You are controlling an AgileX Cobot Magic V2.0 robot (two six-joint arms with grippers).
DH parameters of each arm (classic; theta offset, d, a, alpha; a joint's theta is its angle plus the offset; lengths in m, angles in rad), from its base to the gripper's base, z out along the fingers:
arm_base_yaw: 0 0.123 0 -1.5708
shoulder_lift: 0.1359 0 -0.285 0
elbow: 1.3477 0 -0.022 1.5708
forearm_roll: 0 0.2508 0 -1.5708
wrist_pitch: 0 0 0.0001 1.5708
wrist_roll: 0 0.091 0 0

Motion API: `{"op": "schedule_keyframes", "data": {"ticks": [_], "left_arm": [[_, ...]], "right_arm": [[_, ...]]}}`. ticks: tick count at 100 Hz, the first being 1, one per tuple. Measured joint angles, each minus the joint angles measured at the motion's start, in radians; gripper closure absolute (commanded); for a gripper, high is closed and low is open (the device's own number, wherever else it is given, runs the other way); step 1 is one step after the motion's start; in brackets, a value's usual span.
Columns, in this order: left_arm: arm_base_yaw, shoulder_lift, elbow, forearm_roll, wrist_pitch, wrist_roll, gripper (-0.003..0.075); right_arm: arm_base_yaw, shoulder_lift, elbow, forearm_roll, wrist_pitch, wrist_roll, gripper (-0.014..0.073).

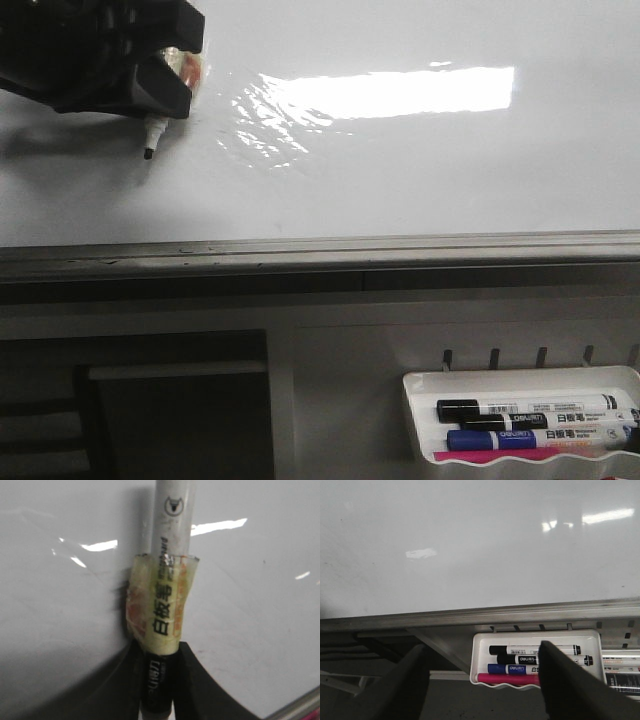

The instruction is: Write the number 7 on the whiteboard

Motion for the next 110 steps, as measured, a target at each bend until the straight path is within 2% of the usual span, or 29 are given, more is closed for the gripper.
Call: {"op": "schedule_keyframes", "data": {"ticks": [10, 23, 36, 50, 71, 90, 110], "left_arm": [[-0.005, -0.048, 0.0, 0.086, 0.077, 0.0, 0.0741], [-0.048, -0.115, 0.0, 0.209, 0.173, 0.0, 0.0741], [-0.139, -0.15, 0.0, 0.326, 0.278, 0.0, 0.0741], [-0.263, -0.154, 0.0, 0.417, 0.345, 0.002, 0.0741], [-0.395, -0.154, 0.0, 0.505, 0.375, 0.004, 0.0741], [-0.414, -0.154, 0.0, 0.518, 0.383, 0.004, 0.0741], [-0.414, -0.154, 0.0, 0.519, 0.381, 0.004, 0.0741]], "right_arm": [[0.0, 0.007, -0.009, 0.08, 0.032, -0.09, 0.0176], [0.0, 0.059, -0.055, 0.273, 0.112, -0.277, 0.0176], [0.0, 0.159, -0.127, 0.443, 0.224, -0.429, 0.0176], [0.0, 0.297, -0.222, 0.553, 0.37, -0.535, 0.0176], [0.0, 0.497, -0.355, 0.578, 0.522, -0.562, 0.0176], [0.006, 0.6, -0.416, 0.585, 0.595, -0.563, 0.0176], [0.092, 0.651, -0.427, 0.585, 0.605, -0.571, 0.0176]]}}
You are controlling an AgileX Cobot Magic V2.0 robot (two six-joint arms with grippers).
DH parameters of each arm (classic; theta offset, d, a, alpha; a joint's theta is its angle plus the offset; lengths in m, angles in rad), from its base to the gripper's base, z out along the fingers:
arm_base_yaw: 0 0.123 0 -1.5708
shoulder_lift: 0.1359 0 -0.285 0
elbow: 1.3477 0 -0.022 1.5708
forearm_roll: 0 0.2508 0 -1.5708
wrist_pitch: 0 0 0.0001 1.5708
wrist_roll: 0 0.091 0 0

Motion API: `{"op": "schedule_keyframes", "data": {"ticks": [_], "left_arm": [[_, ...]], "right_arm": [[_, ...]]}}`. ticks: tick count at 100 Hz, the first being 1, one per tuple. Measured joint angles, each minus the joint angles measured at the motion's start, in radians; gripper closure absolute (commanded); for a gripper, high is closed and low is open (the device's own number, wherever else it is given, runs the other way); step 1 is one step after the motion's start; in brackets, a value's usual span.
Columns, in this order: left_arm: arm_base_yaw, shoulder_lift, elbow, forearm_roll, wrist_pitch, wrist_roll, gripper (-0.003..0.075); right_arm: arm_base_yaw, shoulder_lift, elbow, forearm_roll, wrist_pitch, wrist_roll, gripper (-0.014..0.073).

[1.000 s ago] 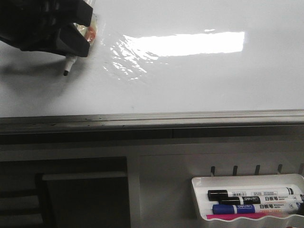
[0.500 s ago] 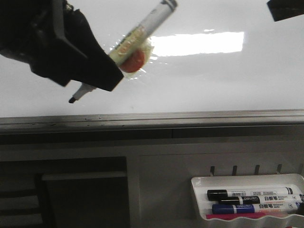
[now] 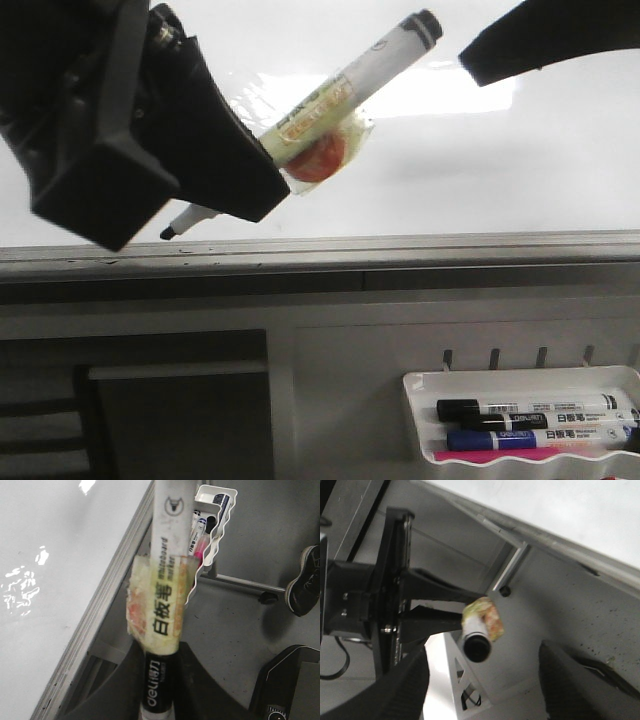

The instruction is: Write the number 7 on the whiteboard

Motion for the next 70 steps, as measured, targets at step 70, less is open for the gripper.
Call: {"op": "schedule_keyframes", "data": {"ticks": [70], "left_arm": [[0.0, 0.0, 0.0, 0.01, -0.006, 0.002, 0.0741]], "right_arm": [[0.174, 0.118, -0.056, 0.015, -0.068, -0.015, 0.0387]]}}
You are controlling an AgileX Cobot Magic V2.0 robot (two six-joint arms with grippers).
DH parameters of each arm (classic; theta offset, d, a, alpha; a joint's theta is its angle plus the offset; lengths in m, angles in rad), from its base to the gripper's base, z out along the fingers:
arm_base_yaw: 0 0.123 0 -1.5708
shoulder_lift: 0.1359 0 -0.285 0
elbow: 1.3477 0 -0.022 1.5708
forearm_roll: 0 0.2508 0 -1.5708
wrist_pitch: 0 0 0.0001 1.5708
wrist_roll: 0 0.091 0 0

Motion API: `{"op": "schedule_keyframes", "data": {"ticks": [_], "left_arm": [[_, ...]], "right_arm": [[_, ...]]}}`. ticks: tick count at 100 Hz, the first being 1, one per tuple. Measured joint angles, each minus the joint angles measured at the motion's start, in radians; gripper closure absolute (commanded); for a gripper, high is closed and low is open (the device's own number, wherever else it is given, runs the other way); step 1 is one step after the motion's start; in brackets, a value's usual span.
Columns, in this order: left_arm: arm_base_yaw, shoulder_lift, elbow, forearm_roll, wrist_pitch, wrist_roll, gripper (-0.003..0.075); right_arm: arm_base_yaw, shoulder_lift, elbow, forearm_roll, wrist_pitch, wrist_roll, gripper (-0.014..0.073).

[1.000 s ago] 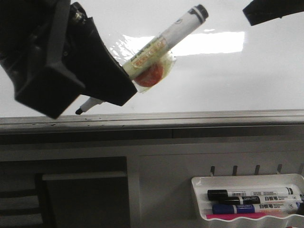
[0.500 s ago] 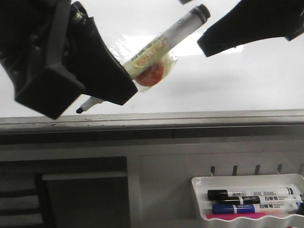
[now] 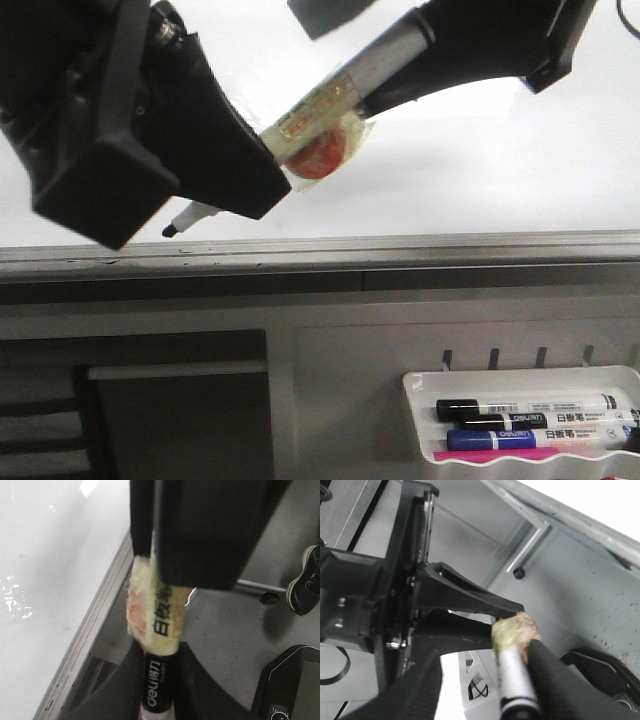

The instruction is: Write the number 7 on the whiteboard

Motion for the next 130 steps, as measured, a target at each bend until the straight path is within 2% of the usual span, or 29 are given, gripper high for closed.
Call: {"op": "schedule_keyframes", "data": {"ticks": [23, 34, 40, 49, 54, 55, 56, 64, 71, 82, 99, 115, 130], "left_arm": [[0.0, -0.004, 0.002, 0.017, 0.012, 0.003, 0.074], [0.0, -0.004, 0.002, 0.018, 0.014, 0.003, 0.0736], [0.0, -0.004, 0.002, 0.018, 0.014, 0.003, 0.0708], [0.0, -0.004, 0.002, 0.018, 0.014, 0.003, 0.0582], [0.0, -0.005, 0.002, 0.018, 0.014, 0.003, 0.0477], [0.0, -0.005, 0.002, 0.018, 0.014, 0.001, 0.0428], [0.0, -0.005, 0.002, 0.018, 0.014, 0.001, 0.0428], [0.019, -0.015, -0.007, 0.014, 0.019, -0.007, 0.0242], [0.048, -0.036, -0.019, 0.01, 0.021, -0.019, 0.0164], [0.112, -0.087, -0.031, -0.02, 0.021, -0.025, 0.0175], [0.279, -0.197, -0.039, -0.099, 0.021, -0.029, 0.02], [0.441, -0.302, -0.021, -0.211, 0.021, -0.033, 0.0209], [0.565, -0.396, 0.058, -0.302, 0.016, -0.033, 0.0209]], "right_arm": [[0.0, 0.028, -0.008, -0.022, 0.009, -0.017, 0.0663], [0.0, 0.028, -0.008, -0.024, 0.007, -0.022, 0.0664], [0.0, 0.028, -0.008, -0.026, 0.005, -0.022, 0.0664], [0.0, 0.028, -0.008, -0.026, 0.005, -0.022, 0.0664], [0.0, 0.028, -0.008, -0.026, 0.005, -0.022, 0.0664], [0.0, 0.028, -0.008, -0.026, 0.005, -0.022, 0.0663], [0.0, 0.028, -0.008, -0.026, 0.005, -0.022, 0.0662], [0.001, 0.028, -0.008, -0.024, 0.01, -0.022, 0.0655], [0.001, 0.026, -0.011, -0.02, 0.005, -0.022, 0.0655], [0.001, 0.003, -0.012, -0.013, -0.039, -0.022, 0.0655], [0.001, -0.067, 0.006, -0.023, -0.107, -0.031, 0.0655], [0.001, -0.18, 0.075, -0.023, -0.277, -0.073, 0.0655], [0.001, -0.285, 0.162, -0.023, -0.445, -0.106, 0.0657]]}}
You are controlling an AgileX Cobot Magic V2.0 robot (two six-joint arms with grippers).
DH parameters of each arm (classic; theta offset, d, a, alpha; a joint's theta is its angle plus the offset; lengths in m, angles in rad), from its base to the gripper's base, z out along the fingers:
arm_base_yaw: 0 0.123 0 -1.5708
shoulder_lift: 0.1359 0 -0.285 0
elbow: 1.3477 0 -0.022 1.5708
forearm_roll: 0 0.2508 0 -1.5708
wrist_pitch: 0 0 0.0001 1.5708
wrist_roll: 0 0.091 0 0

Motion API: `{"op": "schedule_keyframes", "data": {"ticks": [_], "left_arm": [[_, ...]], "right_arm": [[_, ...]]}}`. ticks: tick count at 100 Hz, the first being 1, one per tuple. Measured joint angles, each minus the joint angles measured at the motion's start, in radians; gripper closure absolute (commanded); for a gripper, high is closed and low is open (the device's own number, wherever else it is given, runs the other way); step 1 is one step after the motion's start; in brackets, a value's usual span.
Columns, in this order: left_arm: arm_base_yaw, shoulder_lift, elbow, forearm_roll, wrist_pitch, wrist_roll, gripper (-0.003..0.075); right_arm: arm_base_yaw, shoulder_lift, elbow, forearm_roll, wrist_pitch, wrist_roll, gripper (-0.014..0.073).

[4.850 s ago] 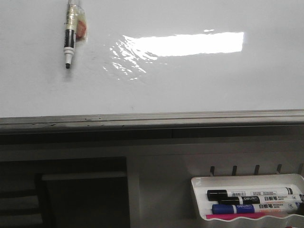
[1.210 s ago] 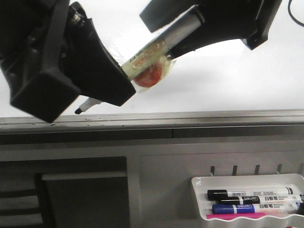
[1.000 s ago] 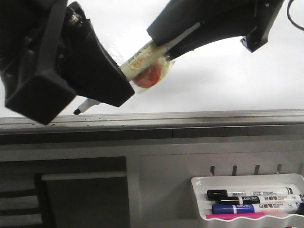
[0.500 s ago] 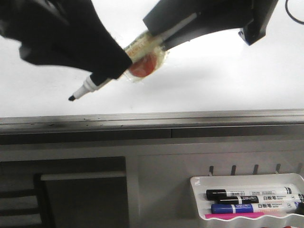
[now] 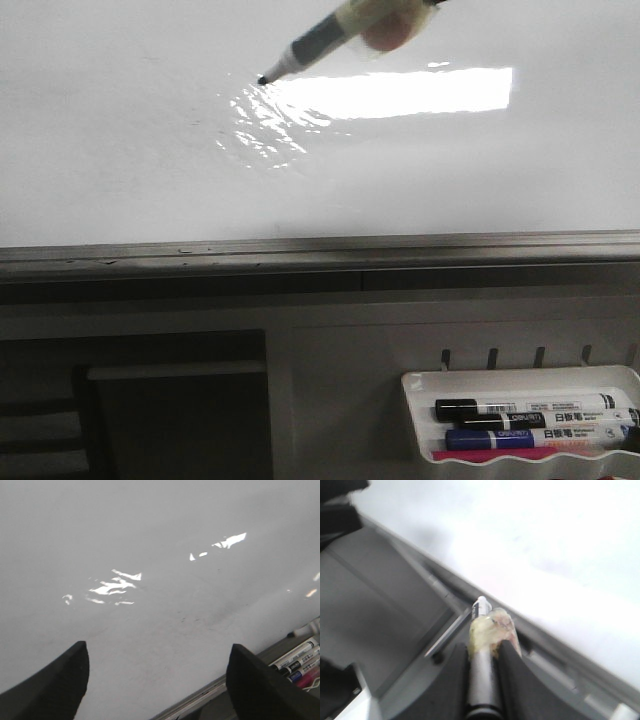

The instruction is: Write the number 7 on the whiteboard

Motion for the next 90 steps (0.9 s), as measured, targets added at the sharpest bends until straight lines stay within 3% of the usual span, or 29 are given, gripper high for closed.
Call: {"op": "schedule_keyframes", "data": {"ticks": [15, 38, 90], "left_arm": [[0.068, -0.067, 0.105, -0.083, -0.066, 0.0, 0.0209], [0.076, -0.093, 0.17, -0.139, -0.164, 0.0, 0.0209], [0.076, -0.093, 0.172, -0.144, -0.207, 0.0, 0.0209]], "right_arm": [[0.0, -0.033, 0.032, 0.012, -0.101, -0.054, 0.0657], [0.0, 0.001, 0.024, 0.145, -0.21, -0.192, 0.0657], [0.0, 0.256, -0.128, 0.229, -0.236, -0.27, 0.0657]]}}
